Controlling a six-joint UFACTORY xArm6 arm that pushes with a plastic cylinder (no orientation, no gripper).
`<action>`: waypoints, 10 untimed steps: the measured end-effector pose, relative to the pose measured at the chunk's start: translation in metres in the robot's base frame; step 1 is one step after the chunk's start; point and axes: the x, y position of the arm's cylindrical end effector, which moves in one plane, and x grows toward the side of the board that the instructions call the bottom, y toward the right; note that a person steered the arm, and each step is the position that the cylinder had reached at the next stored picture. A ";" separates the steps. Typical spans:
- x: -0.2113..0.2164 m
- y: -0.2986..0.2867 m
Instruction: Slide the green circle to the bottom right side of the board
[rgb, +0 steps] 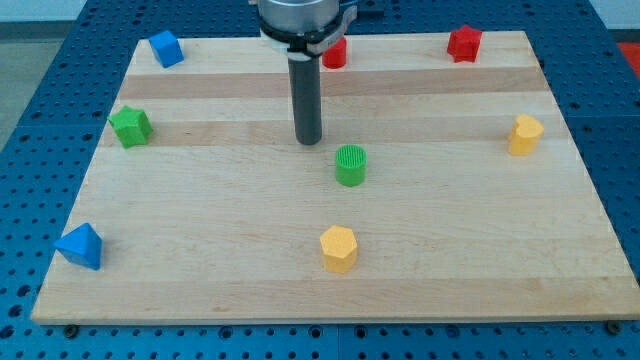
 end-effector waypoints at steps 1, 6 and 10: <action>0.033 0.012; 0.014 0.081; 0.029 0.128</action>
